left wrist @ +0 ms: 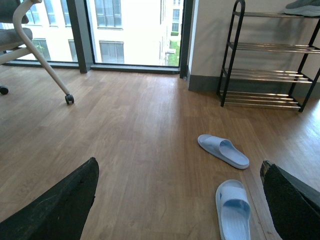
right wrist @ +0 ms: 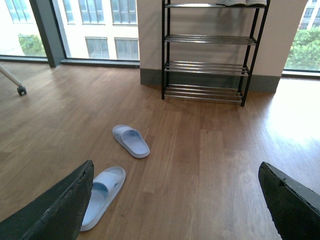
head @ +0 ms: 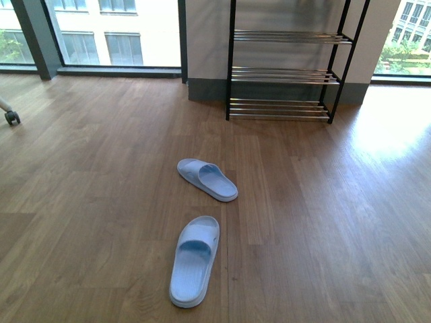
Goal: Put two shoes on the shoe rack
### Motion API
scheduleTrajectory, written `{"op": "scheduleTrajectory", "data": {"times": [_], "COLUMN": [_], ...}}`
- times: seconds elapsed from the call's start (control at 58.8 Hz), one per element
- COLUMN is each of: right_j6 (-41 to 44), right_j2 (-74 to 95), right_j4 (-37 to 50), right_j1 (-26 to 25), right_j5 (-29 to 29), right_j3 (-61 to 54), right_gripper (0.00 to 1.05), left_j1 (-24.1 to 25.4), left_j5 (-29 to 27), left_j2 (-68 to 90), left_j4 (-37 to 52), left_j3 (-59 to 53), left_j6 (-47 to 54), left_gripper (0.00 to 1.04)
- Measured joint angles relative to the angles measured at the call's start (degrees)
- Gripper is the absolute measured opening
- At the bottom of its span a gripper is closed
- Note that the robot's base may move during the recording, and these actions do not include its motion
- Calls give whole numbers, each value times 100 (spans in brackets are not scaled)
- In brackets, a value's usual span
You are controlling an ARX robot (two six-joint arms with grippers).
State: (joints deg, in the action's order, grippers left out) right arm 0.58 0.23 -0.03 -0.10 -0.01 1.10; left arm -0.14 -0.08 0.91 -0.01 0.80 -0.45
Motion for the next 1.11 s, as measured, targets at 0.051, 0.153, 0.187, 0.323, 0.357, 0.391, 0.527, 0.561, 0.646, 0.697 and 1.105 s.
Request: {"op": "scheduleTrajectory", "data": {"times": [0.051,0.153,0.187,0.323,0.357,0.391,0.527,0.561,0.646,0.697,1.105], "right_j6": [0,0,0,0,0,0,0,0,0,0,0], "right_j2": [0,0,0,0,0,0,7,4,4,4,4], "right_j4": [0,0,0,0,0,0,0,0,0,0,0], "right_j1": [0,0,0,0,0,0,0,0,0,0,0], "right_j5": [0,0,0,2,0,2,0,2,2,4,4], "right_j3": [0,0,0,0,0,0,0,0,0,0,0], "right_gripper": [95,95,95,95,95,95,95,95,95,95,95], "left_j1": [0,0,0,0,0,0,0,-22,-170,-308,-1272], "left_j5": [0,0,0,-2,0,0,4,33,87,96,-529], "left_j2": [0,0,0,0,0,0,2,153,1143,1956,10094], "left_j4": [0,0,0,0,0,0,-2,-400,-1029,-667,1163], "left_j3": [0,0,0,0,0,0,0,133,490,553,4070], "left_j6": [0,0,0,0,0,0,0,-234,-1161,-1637,-1840], "left_gripper": [95,95,95,95,95,95,95,95,95,95,95]}}
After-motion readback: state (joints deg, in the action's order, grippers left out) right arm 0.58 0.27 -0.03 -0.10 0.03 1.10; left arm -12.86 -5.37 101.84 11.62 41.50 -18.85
